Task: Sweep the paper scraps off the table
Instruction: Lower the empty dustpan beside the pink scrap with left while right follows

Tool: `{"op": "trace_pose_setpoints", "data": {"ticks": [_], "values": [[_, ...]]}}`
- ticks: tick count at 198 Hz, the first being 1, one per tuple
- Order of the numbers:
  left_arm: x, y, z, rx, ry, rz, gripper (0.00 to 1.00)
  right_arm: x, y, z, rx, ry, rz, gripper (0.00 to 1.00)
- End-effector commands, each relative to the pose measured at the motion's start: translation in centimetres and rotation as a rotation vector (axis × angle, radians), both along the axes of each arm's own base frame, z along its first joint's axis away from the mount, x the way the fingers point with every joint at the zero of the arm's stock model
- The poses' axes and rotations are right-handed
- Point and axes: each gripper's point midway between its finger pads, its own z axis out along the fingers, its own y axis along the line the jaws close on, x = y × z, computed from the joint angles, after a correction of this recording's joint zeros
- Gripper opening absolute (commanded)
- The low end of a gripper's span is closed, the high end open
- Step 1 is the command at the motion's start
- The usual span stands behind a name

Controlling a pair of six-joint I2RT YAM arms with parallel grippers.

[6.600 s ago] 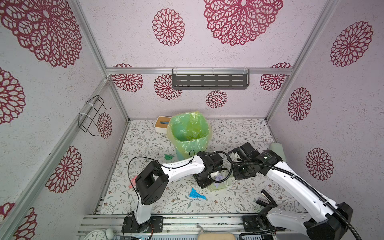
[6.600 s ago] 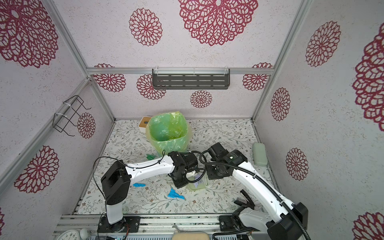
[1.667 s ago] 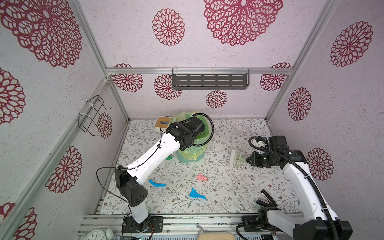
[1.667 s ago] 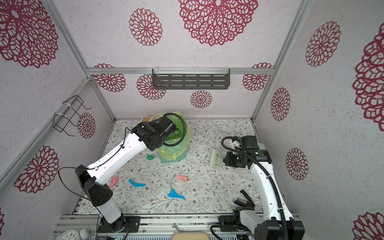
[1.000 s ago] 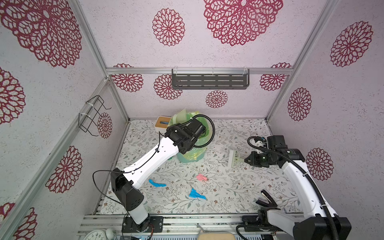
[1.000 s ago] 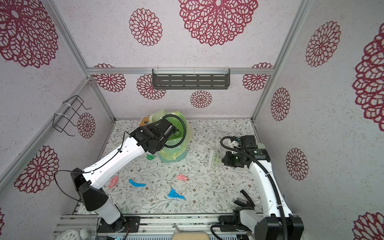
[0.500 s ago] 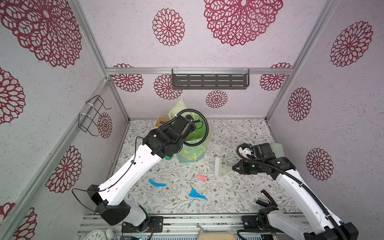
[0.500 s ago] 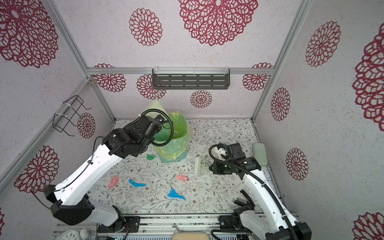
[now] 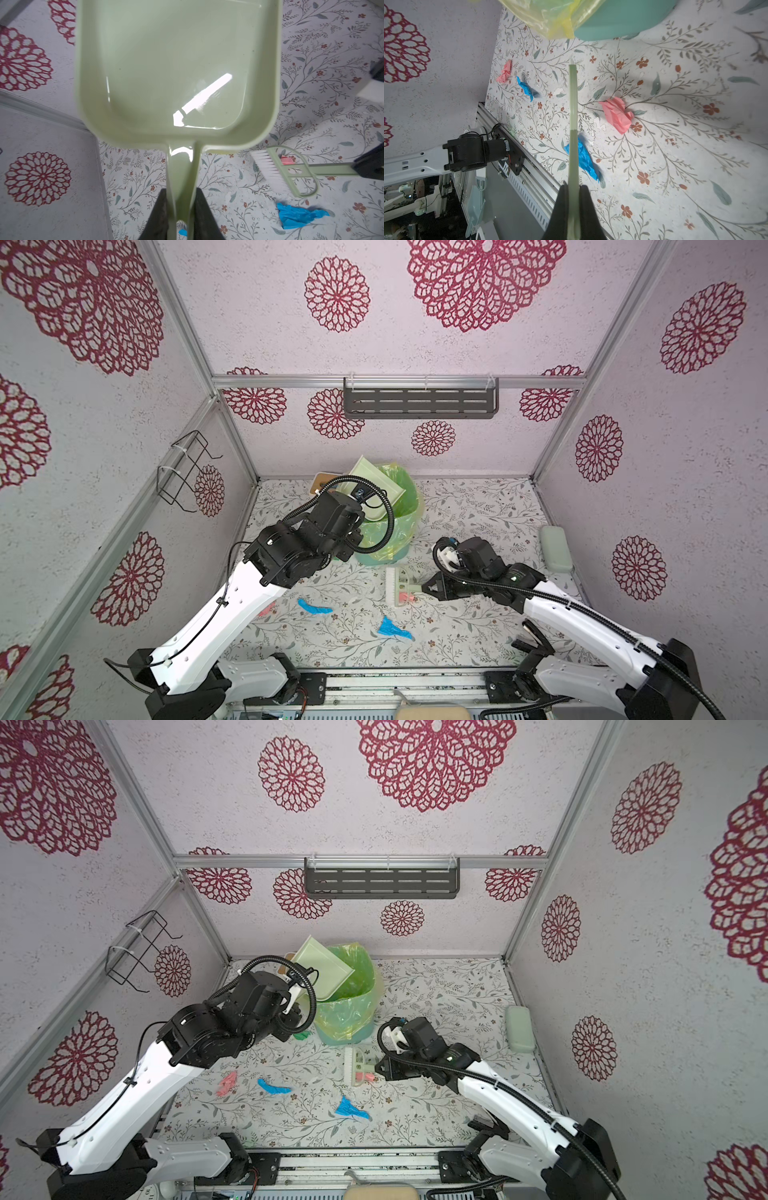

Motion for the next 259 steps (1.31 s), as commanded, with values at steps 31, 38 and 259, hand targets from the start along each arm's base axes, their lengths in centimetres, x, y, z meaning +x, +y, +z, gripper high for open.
{"op": "trace_pose_setpoints", "data": {"ticks": [31, 38, 259], "values": [[-1.7, -1.6, -0.3, -0.143, 0.045, -0.054, 0.09, 1.9, 2.6, -0.5, 0.014, -0.015, -0.053, 0.00], [-1.9, -1.6, -0.5, -0.148, 0.055, -0.058, 0.09, 2.0, 2.6, -0.9, 0.003, -0.013, -0.057, 0.00], [-10.5, -7.6, -15.0, 0.023, 0.551, -0.211, 0.11, 2.5, -14.3, 0.8, -0.407, 0.006, -0.238, 0.00]]}}
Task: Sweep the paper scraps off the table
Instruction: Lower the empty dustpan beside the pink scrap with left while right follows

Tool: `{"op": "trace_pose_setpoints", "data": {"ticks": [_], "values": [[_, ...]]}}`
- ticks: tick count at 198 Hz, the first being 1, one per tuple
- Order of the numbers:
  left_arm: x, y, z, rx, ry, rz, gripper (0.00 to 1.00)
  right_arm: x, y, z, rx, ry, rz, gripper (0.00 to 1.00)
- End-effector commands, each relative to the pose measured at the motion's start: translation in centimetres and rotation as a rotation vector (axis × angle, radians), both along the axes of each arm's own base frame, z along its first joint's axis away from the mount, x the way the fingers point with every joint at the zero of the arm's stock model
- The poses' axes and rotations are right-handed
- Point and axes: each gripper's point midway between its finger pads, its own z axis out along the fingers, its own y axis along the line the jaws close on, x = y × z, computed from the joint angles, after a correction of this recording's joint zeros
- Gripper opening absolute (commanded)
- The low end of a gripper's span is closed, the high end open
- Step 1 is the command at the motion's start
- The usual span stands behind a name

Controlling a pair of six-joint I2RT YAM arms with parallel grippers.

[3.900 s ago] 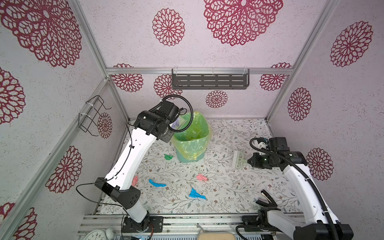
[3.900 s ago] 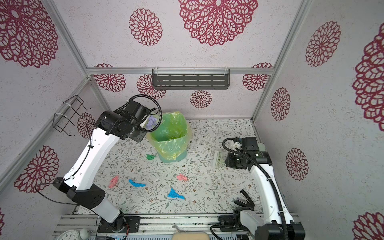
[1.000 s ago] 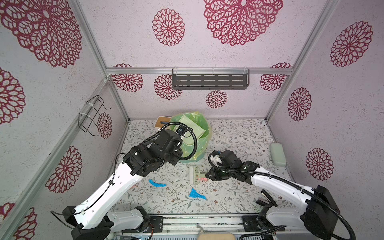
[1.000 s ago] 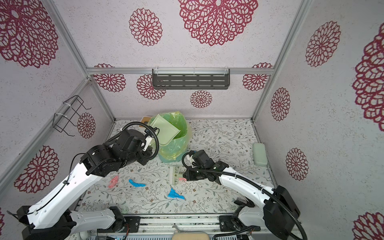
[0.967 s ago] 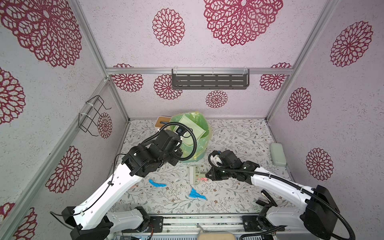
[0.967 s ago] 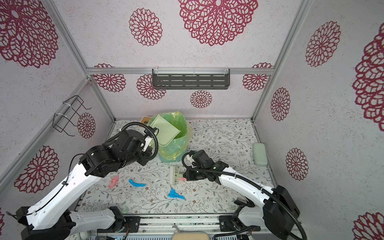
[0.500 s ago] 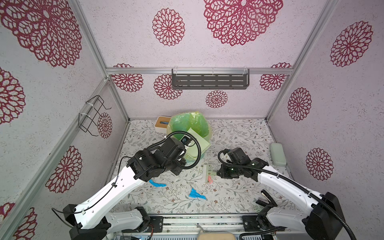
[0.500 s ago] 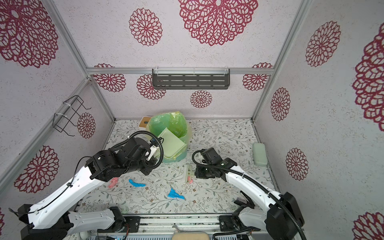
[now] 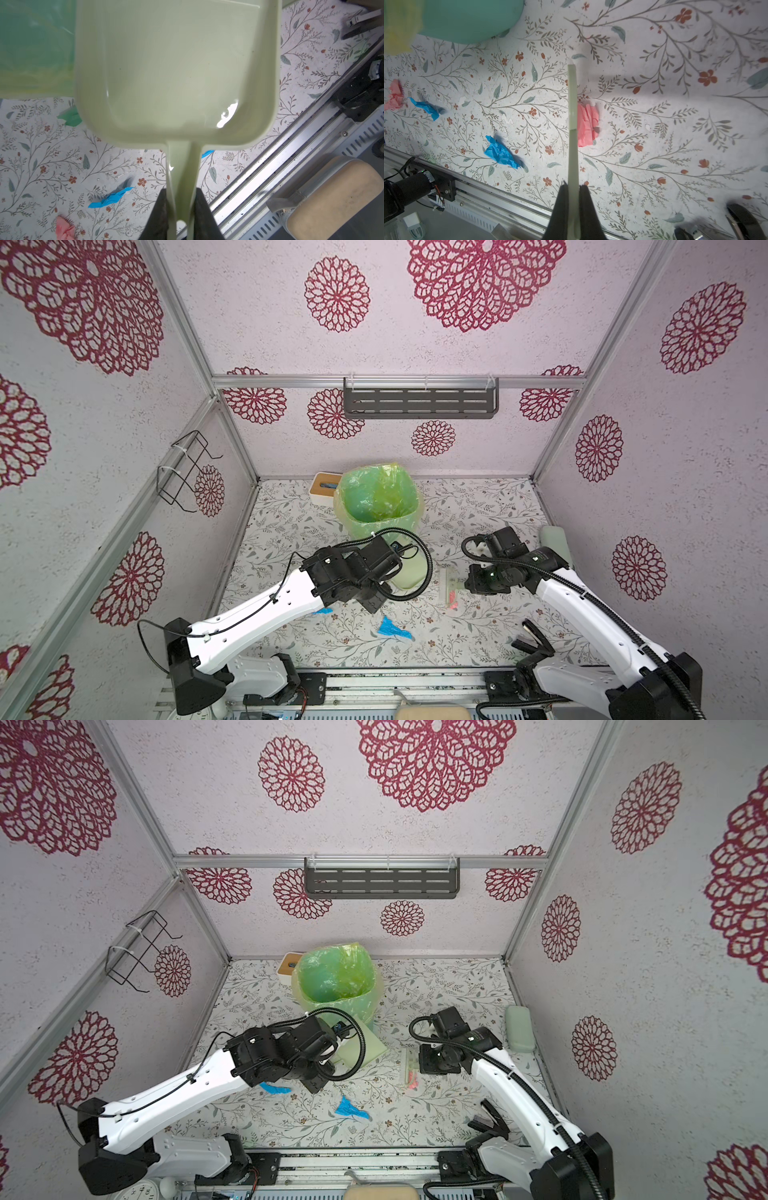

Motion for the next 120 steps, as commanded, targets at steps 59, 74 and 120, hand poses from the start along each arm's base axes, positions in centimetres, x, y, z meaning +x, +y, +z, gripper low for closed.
{"op": "trace_pose_setpoints", "data": {"ticks": [59, 74, 120], "values": [[-2.1, -2.0, -5.0, 0.149, 0.120, -0.108, 0.10, 0.7, -4.3, 4.3, -0.127, -0.103, -0.028, 0.00], [-2.0, -2.4, -5.7, 0.175, 0.124, -0.127, 0.10, 0.7, -4.5, 3.7, -0.149, -0.089, -0.023, 0.00], [-1.1, -2.6, -8.6, 0.295, 0.129, -0.180, 0.10, 1.8, -4.8, 3.5, -0.201, -0.092, -0.023, 0.00]]}}
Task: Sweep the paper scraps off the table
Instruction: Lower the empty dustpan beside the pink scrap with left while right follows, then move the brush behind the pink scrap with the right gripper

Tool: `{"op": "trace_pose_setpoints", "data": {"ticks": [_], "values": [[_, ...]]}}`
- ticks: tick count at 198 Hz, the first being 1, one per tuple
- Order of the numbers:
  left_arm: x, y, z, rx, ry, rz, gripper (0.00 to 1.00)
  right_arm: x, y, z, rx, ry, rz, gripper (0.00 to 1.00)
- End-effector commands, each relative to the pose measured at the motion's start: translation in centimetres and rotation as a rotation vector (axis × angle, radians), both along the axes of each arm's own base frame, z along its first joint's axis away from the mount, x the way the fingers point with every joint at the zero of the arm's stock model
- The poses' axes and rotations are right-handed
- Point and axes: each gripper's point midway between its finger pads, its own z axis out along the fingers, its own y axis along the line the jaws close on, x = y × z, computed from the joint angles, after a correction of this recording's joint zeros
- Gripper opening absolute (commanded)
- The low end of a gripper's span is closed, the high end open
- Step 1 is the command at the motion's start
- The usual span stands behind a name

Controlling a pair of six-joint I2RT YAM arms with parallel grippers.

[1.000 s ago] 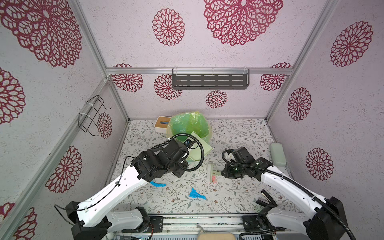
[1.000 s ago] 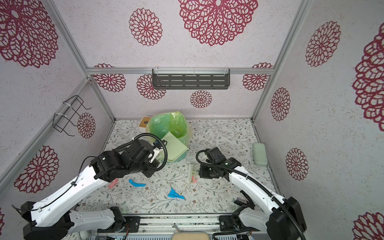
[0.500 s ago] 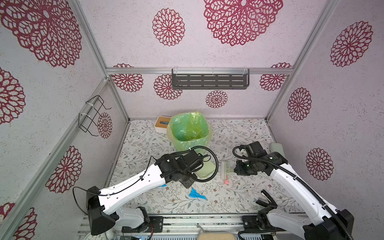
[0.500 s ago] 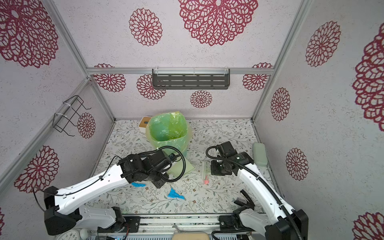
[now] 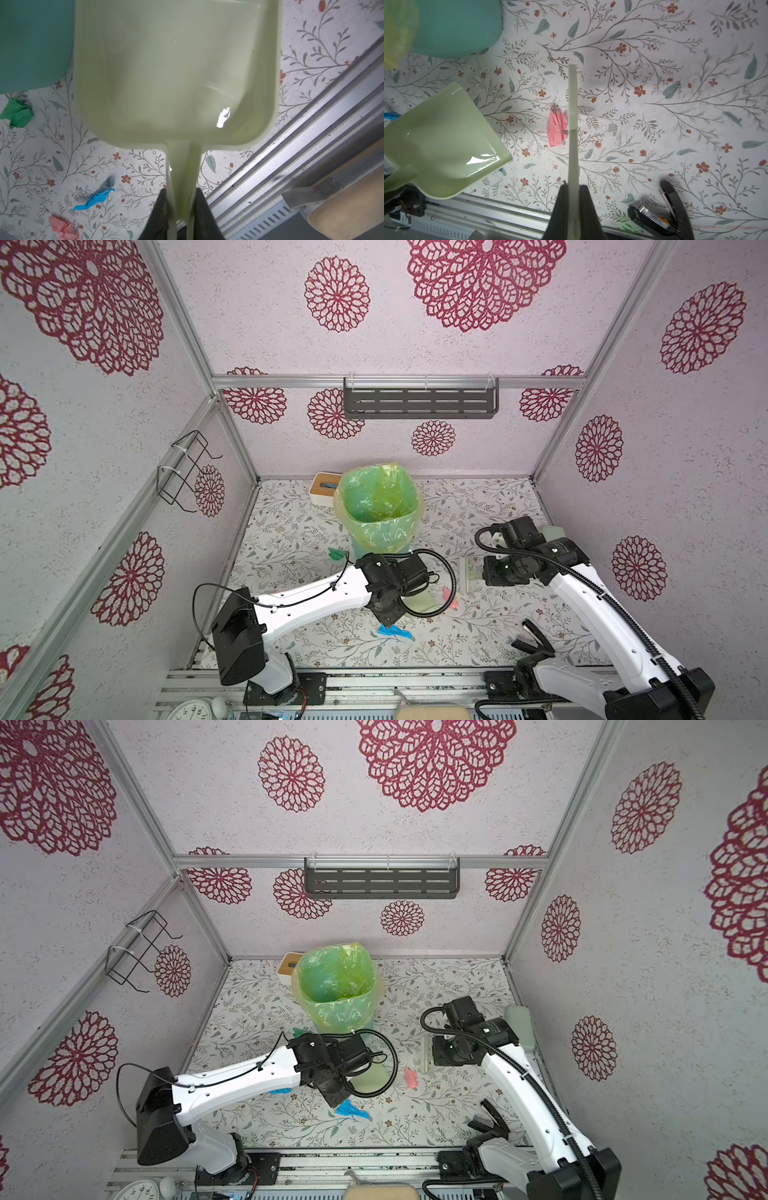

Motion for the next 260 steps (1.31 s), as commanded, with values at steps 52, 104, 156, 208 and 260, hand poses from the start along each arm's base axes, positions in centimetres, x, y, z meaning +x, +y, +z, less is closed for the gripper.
{"op": "trace_pose_setpoints", "data": {"ticks": [52, 104, 156, 208, 260], "values": [[2.1, -2.3, -2.6, 0.050, -0.025, -0.118, 0.09, 1.1, -0.4, 0.5, -0.153, -0.004, 0.040, 0.00], [2.6, -4.0, -3.4, 0.025, -0.001, -0.157, 0.09, 0.7, -0.1, -0.3, -0.223, 0.028, 0.070, 0.00], [2.5, -4.2, -4.3, 0.027, 0.034, -0.175, 0.09, 0.6, 0.5, -1.0, -0.227, 0.044, 0.081, 0.00], [2.4, -4.1, -5.2, 0.033, 0.058, -0.172, 0.09, 0.3, 1.8, -2.1, -0.218, 0.068, 0.104, 0.00], [2.5, -4.0, -5.5, 0.024, 0.071, -0.167, 0.09, -0.1, 3.7, -2.5, -0.175, 0.076, 0.130, 0.00]]}}
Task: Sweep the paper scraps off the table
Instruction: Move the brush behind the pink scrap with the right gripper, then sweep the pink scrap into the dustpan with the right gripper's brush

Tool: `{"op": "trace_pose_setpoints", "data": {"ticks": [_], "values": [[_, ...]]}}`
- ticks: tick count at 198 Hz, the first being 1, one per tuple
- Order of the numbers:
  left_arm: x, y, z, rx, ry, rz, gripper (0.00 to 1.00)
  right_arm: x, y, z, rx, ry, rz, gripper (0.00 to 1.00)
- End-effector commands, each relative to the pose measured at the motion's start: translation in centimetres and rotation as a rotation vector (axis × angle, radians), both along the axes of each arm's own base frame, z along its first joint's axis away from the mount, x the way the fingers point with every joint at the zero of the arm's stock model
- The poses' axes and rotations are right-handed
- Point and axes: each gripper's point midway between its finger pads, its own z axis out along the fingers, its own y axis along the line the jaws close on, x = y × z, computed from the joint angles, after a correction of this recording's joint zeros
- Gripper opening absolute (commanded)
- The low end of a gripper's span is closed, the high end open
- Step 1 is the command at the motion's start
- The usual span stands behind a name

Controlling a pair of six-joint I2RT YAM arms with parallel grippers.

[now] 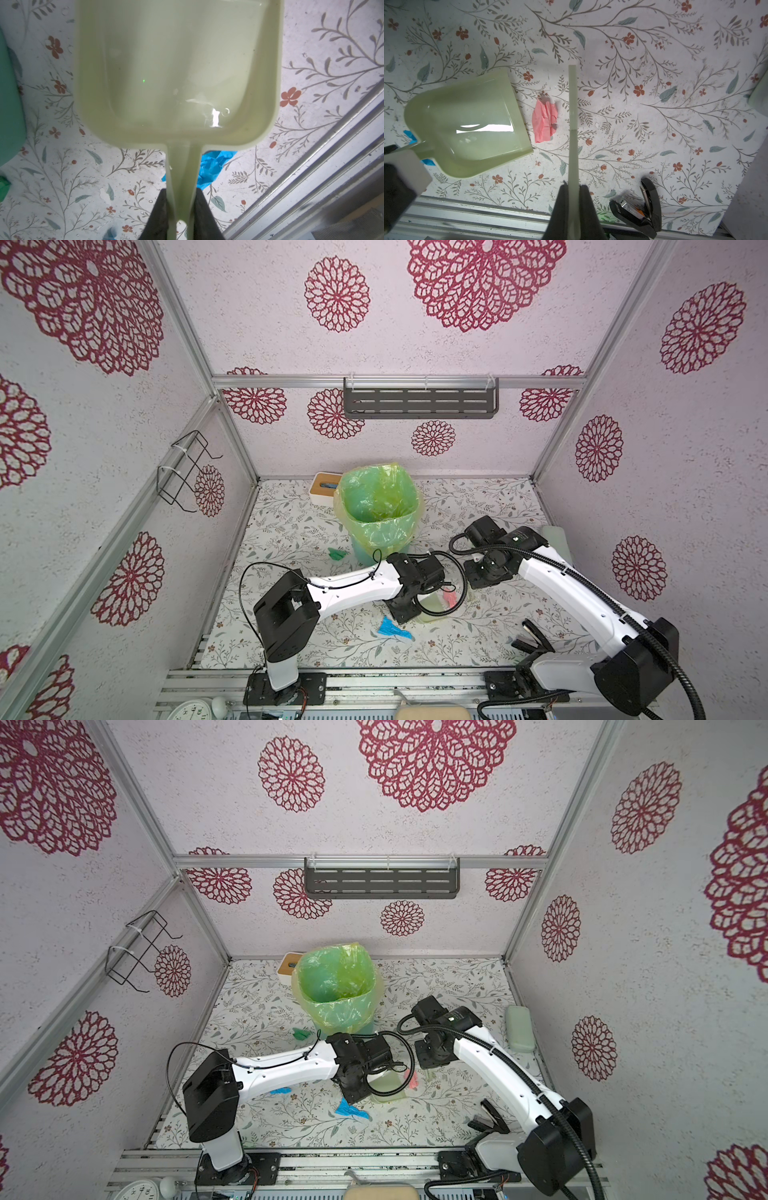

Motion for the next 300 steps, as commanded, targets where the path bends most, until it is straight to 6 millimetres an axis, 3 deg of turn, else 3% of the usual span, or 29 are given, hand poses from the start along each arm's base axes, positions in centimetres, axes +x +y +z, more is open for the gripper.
{"op": "trace_pose_setpoints", "data": {"ticks": [1, 58, 100, 148, 187, 227, 270, 300], "values": [[0.5, -0.2, -0.3, -0.025, 0.012, 0.006, 0.09, -0.1, 1.2, -0.1, 0.037, 0.003, -0.009, 0.00], [0.7, 0.0, -1.0, -0.013, 0.029, 0.014, 0.09, -1.5, 3.7, 0.5, 0.142, 0.023, 0.024, 0.00], [0.8, -0.1, -1.3, -0.023, 0.038, 0.018, 0.09, -2.5, 6.2, 3.2, 0.329, 0.009, 0.049, 0.00], [0.7, -0.1, -1.4, -0.042, 0.045, 0.024, 0.09, -1.7, 1.1, 3.6, 0.115, -0.067, -0.039, 0.00], [0.7, 0.1, -1.5, -0.046, 0.053, 0.025, 0.09, -2.3, 0.0, 1.9, 0.062, -0.020, -0.047, 0.00], [0.8, 0.0, -1.6, -0.053, 0.056, 0.031, 0.09, -3.2, 2.3, 0.4, 0.166, 0.038, -0.023, 0.00], [0.8, 0.1, -1.7, -0.056, 0.058, 0.038, 0.09, -2.9, 5.6, 3.3, 0.372, 0.006, -0.002, 0.00], [0.9, 0.1, -1.6, -0.067, 0.056, 0.045, 0.09, -3.1, 6.5, 4.3, 0.441, -0.001, 0.001, 0.00]]}}
